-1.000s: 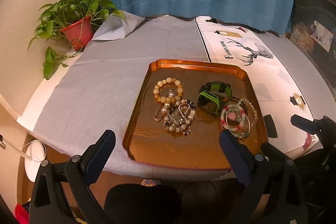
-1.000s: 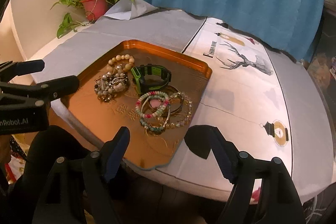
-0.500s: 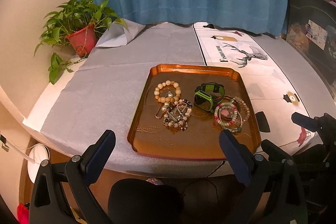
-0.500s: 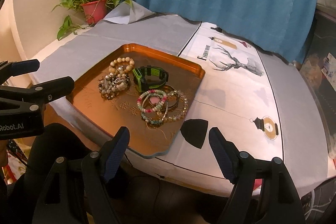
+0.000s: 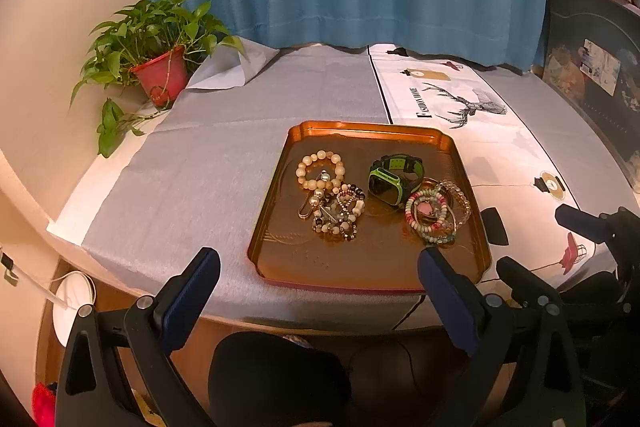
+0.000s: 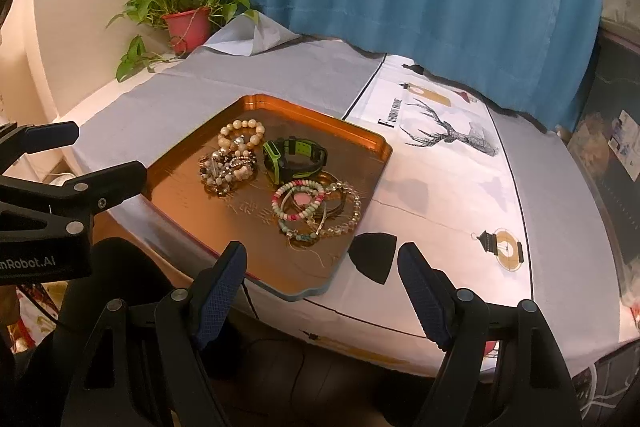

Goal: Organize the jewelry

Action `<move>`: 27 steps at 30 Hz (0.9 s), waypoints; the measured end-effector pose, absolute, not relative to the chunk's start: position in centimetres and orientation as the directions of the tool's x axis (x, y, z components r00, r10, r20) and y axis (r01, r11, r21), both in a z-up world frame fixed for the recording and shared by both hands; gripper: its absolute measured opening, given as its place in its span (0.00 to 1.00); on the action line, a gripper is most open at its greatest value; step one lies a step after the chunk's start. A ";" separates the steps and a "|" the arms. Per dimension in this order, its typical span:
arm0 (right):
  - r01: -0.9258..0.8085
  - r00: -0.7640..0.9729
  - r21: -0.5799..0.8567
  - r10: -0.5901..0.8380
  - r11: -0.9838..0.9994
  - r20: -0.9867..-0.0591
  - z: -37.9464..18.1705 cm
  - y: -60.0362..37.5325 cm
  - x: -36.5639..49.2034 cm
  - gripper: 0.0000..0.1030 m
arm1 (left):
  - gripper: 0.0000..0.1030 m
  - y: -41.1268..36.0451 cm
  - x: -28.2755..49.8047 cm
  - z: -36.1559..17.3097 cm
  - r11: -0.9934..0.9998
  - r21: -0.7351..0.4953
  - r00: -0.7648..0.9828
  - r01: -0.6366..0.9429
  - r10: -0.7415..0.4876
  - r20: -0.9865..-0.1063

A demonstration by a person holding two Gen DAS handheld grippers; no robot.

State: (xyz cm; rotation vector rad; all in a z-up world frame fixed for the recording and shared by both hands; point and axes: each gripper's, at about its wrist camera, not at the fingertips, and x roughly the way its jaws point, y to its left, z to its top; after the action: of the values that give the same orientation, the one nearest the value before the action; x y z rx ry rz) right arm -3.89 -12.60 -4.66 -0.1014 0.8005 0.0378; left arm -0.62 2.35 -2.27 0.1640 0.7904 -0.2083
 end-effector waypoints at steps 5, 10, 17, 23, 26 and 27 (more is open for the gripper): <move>-0.074 0.695 -0.079 -0.006 0.994 -0.719 -4.6 -12.4 -3.9 0.76 | 0.96 2.5 -0.8 -2.3 0.968 0.067 0.684 0.243 -0.123 -0.719; -0.074 0.694 -0.079 -0.006 0.994 -0.720 -4.7 -12.4 -3.9 0.76 | 0.96 2.6 -0.9 -2.4 0.968 0.068 0.683 0.242 -0.120 -0.720; -0.074 0.694 -0.078 -0.005 0.994 -0.719 -4.6 -12.4 -3.9 0.76 | 0.96 2.7 -0.8 -2.5 0.967 0.070 0.684 0.243 -0.120 -0.720; -0.075 0.694 -0.080 -0.006 0.994 -0.720 -4.6 -12.3 -3.8 0.76 | 0.96 2.6 -0.9 -2.5 0.968 0.070 0.684 0.241 -0.119 -0.720; -0.075 0.696 -0.080 -0.005 0.994 -0.718 -4.6 -12.3 -3.8 0.76 | 0.96 2.7 -0.8 -2.6 0.968 0.071 0.682 0.242 -0.118 -0.722; -0.075 0.696 -0.080 -0.005 0.994 -0.718 -4.6 -12.3 -3.8 0.76 | 0.96 2.7 -0.8 -2.6 0.968 0.072 0.683 0.242 -0.117 -0.721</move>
State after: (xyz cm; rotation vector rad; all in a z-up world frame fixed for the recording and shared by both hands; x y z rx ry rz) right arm -3.81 -12.28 -4.63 -0.1053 0.8005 0.0388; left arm -0.85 2.67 -2.55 0.1663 0.7943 -0.2022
